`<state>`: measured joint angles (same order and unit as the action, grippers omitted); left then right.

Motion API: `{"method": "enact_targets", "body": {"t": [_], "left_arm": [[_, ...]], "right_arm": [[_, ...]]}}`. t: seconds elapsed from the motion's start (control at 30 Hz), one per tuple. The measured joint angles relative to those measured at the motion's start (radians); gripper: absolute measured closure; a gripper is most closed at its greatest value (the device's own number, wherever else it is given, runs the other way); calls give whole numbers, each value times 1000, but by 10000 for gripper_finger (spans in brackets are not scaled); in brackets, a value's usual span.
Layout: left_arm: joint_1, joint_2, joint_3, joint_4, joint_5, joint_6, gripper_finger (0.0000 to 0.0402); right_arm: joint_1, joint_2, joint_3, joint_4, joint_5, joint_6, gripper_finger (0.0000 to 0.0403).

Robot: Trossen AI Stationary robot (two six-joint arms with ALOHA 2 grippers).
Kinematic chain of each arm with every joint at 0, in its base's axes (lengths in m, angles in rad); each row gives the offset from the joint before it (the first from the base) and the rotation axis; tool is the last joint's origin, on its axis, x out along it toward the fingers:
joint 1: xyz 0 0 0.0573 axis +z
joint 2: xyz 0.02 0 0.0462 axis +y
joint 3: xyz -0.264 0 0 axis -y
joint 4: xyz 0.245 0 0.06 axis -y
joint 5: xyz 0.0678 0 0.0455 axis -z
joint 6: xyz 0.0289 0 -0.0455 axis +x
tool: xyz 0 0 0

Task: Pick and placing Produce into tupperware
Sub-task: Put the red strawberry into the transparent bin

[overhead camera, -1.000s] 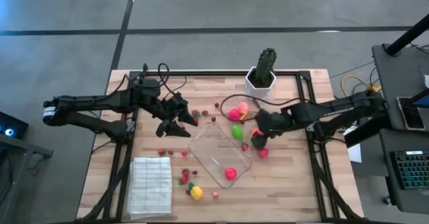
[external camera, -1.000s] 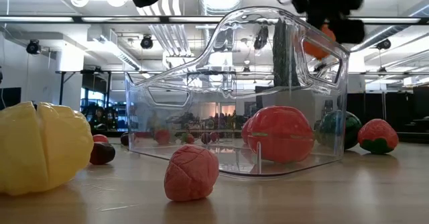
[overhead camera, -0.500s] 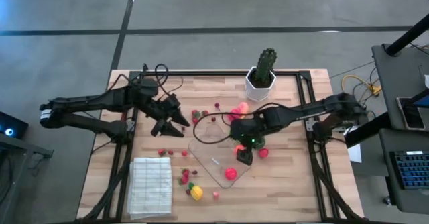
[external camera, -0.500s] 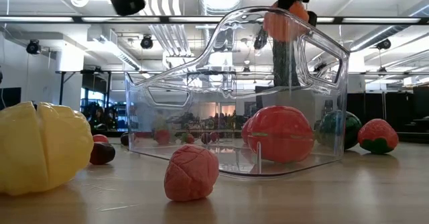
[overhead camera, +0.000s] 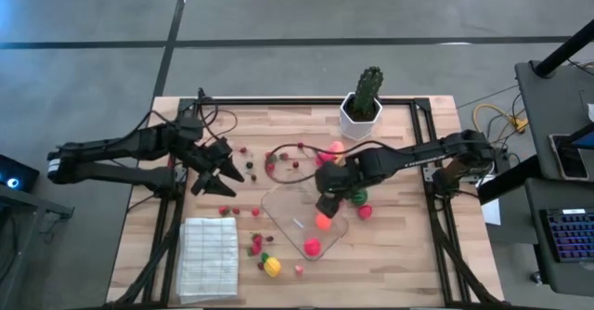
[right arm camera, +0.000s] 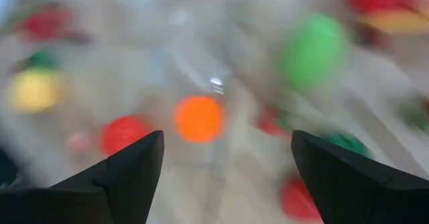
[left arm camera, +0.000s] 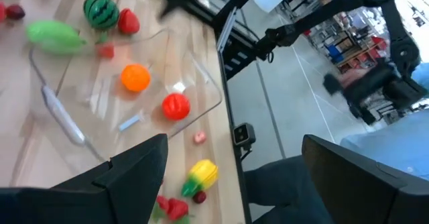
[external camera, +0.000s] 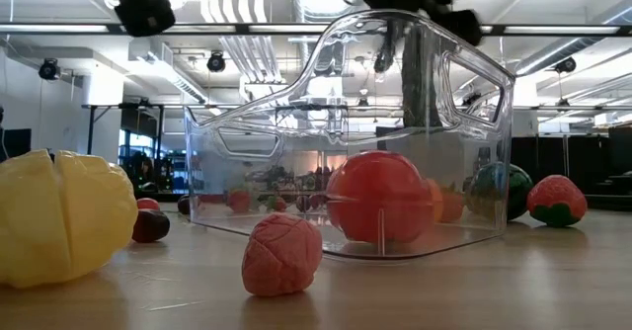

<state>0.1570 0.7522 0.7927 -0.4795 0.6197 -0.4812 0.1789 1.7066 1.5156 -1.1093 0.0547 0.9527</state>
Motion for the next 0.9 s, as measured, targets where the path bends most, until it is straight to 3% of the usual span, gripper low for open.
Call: {"method": "enact_targets", "body": {"t": [0.17, 0.43, 0.6, 0.9], "left_arm": [[0, -33, -67, -2, 0, 0, 72], [7, -61, -111, 0, 3, 46, 72], [39, -74, -126, 14, 3, 42, 72], [161, -1, -94, 2, -28, 19, 73]], "right_arm": [[14, -2, -42, -242, -21, 345, 84], [105, -3, -100, -260, -52, 577, 85], [155, -5, -111, -268, 29, 684, 83], [178, -51, -81, -273, 292, 805, 83]]}}
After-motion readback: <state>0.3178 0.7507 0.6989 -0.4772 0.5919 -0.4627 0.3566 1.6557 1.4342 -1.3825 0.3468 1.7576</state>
